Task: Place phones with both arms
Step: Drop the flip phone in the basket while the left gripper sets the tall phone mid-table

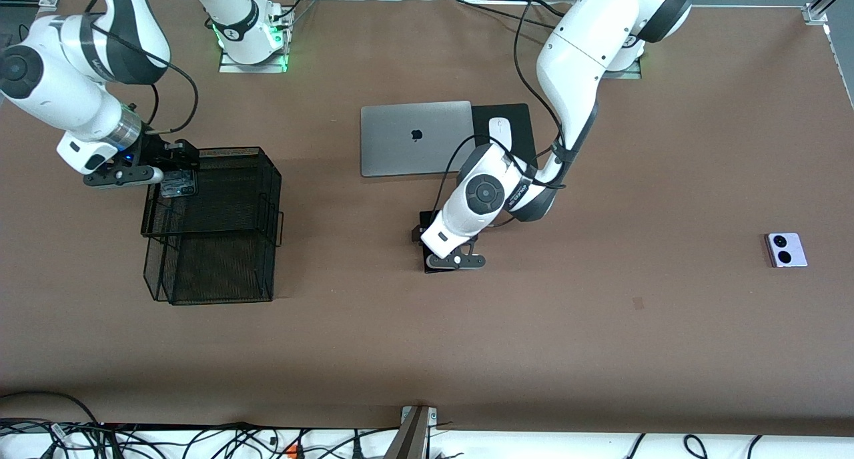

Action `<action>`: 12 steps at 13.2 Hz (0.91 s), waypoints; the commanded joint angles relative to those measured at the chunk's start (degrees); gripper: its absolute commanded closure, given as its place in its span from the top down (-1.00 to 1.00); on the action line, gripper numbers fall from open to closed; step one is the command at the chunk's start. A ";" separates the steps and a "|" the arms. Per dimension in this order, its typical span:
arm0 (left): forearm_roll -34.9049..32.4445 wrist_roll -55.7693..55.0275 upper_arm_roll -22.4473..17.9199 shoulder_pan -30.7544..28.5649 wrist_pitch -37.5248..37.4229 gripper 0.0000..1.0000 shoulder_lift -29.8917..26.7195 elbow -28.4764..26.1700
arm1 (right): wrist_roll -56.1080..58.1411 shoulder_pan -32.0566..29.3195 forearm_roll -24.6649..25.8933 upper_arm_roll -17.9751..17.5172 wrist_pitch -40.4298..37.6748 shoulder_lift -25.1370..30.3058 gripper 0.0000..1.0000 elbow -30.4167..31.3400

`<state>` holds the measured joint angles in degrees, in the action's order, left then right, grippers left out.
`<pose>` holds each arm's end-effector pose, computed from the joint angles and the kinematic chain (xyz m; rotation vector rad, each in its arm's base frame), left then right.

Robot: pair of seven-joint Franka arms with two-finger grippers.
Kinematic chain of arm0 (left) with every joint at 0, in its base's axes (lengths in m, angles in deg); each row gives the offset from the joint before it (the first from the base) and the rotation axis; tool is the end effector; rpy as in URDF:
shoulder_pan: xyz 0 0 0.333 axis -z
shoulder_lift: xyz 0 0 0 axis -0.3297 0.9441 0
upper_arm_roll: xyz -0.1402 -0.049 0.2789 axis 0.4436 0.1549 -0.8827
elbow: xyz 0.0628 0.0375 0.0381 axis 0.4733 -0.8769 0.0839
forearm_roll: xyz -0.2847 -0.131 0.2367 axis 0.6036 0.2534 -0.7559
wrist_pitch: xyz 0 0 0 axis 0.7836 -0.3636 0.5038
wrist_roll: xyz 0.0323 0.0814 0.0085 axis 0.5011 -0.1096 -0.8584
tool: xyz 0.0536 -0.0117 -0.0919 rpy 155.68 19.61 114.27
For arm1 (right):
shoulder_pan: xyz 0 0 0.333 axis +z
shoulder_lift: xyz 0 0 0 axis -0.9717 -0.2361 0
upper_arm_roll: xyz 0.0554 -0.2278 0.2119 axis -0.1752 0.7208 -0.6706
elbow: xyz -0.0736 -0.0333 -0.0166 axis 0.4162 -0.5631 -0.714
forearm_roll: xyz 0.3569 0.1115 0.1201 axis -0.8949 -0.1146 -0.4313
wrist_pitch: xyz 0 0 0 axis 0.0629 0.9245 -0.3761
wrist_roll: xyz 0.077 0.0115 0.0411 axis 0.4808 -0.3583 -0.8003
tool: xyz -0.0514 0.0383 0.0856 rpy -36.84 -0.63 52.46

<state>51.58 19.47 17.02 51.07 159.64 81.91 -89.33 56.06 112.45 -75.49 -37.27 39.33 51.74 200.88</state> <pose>0.5997 -0.4526 0.1755 2.9054 0.0695 -0.0228 0.4989 -0.0091 0.3643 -3.1140 -0.1658 0.0601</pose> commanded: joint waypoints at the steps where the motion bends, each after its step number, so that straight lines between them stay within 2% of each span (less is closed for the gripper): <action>1: -1.78 -0.39 -0.41 -1.22 -4.18 1.00 -3.16 0.11 | 1.42 0.80 -0.31 2.12 3.87 -2.79 -0.51 0.35; 4: -2.22 0.05 -1.37 -5.08 -18.75 1.00 -9.57 0.20 | 2.04 0.71 -0.75 3.53 7.66 -6.84 -0.51 0.18; 6: -2.31 1.19 -2.86 -8.85 -29.30 1.00 -13.52 0.20 | 2.04 0.71 -1.71 3.62 7.84 -7.46 -0.42 0.00; 7: -2.31 1.46 -3.91 -10.79 -34.22 1.00 -15.02 0.20 | 2.04 0.71 -2.76 3.62 7.84 -8.42 -0.04 -0.35; 8: -2.39 1.55 -5.32 -12.89 -38.97 1.00 -15.99 0.20 | 2.04 0.71 -3.56 3.62 7.58 -9.30 0.93 -1.05; 10: -7.54 1.81 -6.65 -17.55 -45.84 1.00 -16.62 0.20 | 2.21 0.80 -4.27 3.53 6.35 -9.75 1.00 -3.15; 12: -15.28 6.87 -6.56 -22.13 -48.59 1.00 -16.71 0.11 | 2.04 1.06 -4.27 3.45 -0.29 -9.92 1.00 -8.67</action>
<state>41.51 22.39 9.99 31.82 113.20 66.21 -87.70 57.08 112.75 -78.35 -34.27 44.87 42.55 197.72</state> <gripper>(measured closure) 0.000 0.000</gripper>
